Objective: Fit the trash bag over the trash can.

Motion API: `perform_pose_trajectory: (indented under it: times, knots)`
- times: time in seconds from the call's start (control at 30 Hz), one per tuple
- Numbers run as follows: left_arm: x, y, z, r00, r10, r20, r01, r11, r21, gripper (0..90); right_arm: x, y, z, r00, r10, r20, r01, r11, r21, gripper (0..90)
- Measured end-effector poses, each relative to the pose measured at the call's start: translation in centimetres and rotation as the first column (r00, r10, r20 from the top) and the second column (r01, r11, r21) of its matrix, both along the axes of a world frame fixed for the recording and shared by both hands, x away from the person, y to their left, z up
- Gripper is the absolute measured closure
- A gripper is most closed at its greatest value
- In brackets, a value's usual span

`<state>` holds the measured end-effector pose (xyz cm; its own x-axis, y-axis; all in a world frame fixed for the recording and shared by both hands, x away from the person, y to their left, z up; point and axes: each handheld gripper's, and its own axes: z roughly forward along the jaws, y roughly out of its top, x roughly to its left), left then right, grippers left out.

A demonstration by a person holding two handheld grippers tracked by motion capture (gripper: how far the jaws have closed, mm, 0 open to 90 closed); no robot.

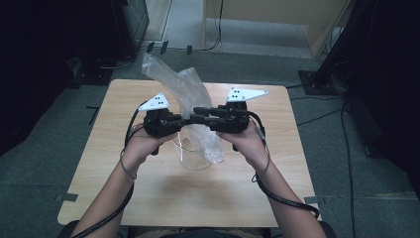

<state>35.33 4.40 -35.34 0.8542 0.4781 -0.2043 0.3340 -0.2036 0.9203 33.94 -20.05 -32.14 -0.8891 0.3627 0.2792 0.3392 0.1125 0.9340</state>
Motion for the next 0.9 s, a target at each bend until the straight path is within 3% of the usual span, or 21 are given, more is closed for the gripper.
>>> perform_pose_trajectory:
  times: [0.27, 0.5, 0.67, 0.9]
  knots:
    - [0.3, 1.2, 0.4, 0.9992, 0.040, 0.003, -0.040, 0.9991, -0.015, 86.6, 0.3, -0.7, -0.1, 0.9998, 0.019, -0.010, -0.019, 0.9997, 0.013, 69.9]
    - [0.5, 1.9, 0.5, 0.9975, 0.070, 0.007, -0.070, 0.9975, -0.009, 86.3, 0.5, -0.1, -1.5, 0.9960, 0.063, -0.063, -0.065, 0.9975, -0.029, 77.7]
    - [0.7, 2.2, 0.4, 0.9966, 0.082, 0.010, -0.082, 0.9966, -0.008, 85.4, 0.8, 0.9, -3.1, 0.9907, 0.092, -0.101, -0.102, 0.9897, -0.101, 79.5]
    - [0.9, 2.1, 0.2, 0.9951, 0.097, 0.017, -0.097, 0.9952, -0.009, 85.2, 1.3, 1.8, -5.2, 0.9922, 0.057, -0.111, -0.079, 0.9753, -0.206, 79.5]
